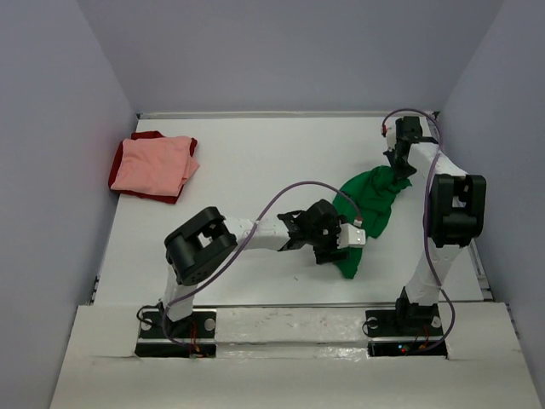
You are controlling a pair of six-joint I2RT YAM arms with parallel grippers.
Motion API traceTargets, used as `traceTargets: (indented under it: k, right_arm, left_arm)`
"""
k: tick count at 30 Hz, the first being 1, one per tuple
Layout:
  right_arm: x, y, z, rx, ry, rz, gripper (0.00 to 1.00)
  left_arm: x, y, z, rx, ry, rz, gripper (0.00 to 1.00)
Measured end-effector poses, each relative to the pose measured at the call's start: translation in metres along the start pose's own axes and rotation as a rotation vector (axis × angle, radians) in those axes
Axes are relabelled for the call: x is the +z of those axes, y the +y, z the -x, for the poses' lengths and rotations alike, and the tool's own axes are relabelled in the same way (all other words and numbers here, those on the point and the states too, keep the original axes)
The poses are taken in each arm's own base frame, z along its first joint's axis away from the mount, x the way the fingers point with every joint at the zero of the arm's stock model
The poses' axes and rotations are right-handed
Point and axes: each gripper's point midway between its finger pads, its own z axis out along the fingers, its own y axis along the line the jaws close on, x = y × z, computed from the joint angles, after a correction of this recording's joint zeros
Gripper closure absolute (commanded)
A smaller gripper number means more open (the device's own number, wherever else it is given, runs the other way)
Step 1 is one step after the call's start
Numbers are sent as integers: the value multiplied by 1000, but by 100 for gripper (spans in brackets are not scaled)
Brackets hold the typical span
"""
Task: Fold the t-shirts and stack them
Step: Move the tshirt to the center of the board
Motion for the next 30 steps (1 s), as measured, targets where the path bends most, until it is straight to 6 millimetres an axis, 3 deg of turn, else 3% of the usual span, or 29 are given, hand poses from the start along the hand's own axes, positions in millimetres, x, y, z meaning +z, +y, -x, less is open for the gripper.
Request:
traceTargets:
  k: [4,8,9,10,12,17,20,24,27,30]
  right_arm:
    - [1,0,-1,-5,1,1,100]
    - [2,1,-2,-11,2,1,100]
    - [2,1,-2,-12,3,1,100]
    - [2,1,-3,-14,4,2,100]
    - [2,1,-3,-16,4,2,100]
    - [2,1,-3,-23,4,1,100]
    - [2,1,-3,-24,4,0,100]
    - [2,0,-3,-24,5,-2,100]
    - [3,1,-5,-24,9,-4,100]
    - [4,1,-7,-25,14,-5,100]
  left_arm:
    - [7,24,-7,-22,44,106,22]
    - [8,40,4,-22,36,166,35]
    - [9,43,7,-23,31,173,52]
    - [10,47,11,-20,25,187,80]
    - [11,49,13,-30,20,199,98]
    - [11,46,13,-8,29,200,100]
    - [0,43,6,7,51,222,100]
    - [-34,47,1,30,74,263,100]
    - [-65,71,-3,9,65,310,99]
    - [-97,93,-15,-24,63,360,84]
